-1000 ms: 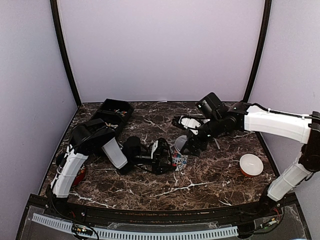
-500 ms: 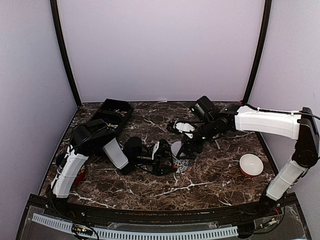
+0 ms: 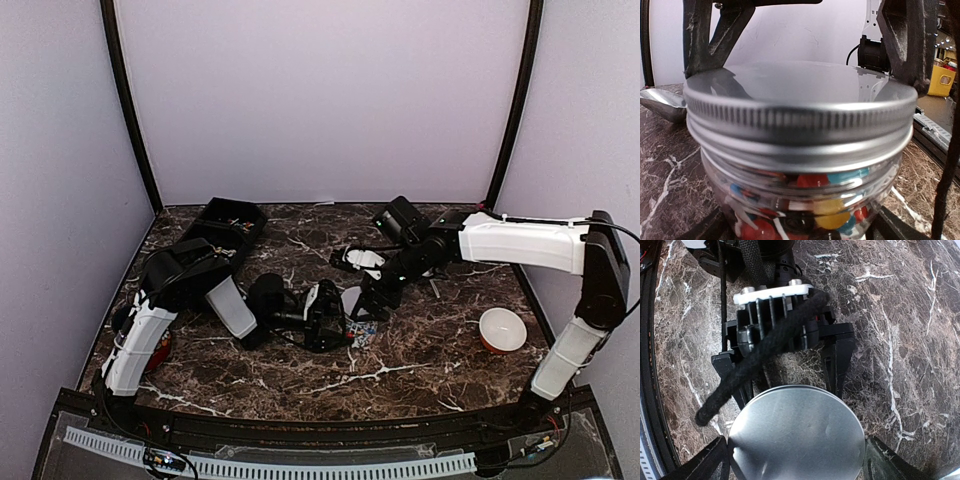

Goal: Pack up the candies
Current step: Place the box lid on the packing box.

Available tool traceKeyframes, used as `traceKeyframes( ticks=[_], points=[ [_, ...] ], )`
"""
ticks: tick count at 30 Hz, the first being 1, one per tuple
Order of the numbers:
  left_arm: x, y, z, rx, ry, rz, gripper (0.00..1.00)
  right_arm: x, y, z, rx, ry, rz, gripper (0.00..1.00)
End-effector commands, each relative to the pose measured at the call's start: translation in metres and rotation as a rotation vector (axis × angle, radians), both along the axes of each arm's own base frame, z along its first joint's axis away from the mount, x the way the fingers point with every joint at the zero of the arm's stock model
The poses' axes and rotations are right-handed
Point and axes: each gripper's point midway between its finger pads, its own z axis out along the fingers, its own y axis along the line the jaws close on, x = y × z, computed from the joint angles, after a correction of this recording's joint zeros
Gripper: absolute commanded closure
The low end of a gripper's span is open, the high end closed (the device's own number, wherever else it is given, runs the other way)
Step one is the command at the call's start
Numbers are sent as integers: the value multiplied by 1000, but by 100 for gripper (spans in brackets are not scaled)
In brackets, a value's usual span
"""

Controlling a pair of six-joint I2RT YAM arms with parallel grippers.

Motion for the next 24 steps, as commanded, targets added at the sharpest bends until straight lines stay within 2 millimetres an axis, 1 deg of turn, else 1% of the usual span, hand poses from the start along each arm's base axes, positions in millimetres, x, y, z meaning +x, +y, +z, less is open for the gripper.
traceKeyframes(
  ticks=[1,5,8,13,18,20,24],
  points=[
    [-12,5,-46,107,110,-11,13,-2,5,3,4,7,25,13],
    [-11,5,-47,108,112,-6,13,-7,5,0,-9,25,38,13],
    [-10,5,-47,110,113,1,13,-13,7,2,9,39,57,13],
    [-10,5,-48,111,112,5,13,-14,5,-2,-4,49,58,13],
    [-7,5,-51,124,116,19,13,-23,11,5,30,89,104,12],
    [-5,5,-53,131,115,33,13,-23,12,7,32,92,104,12],
    [-4,5,-53,132,111,40,13,-22,11,3,9,101,95,12]
  ],
)
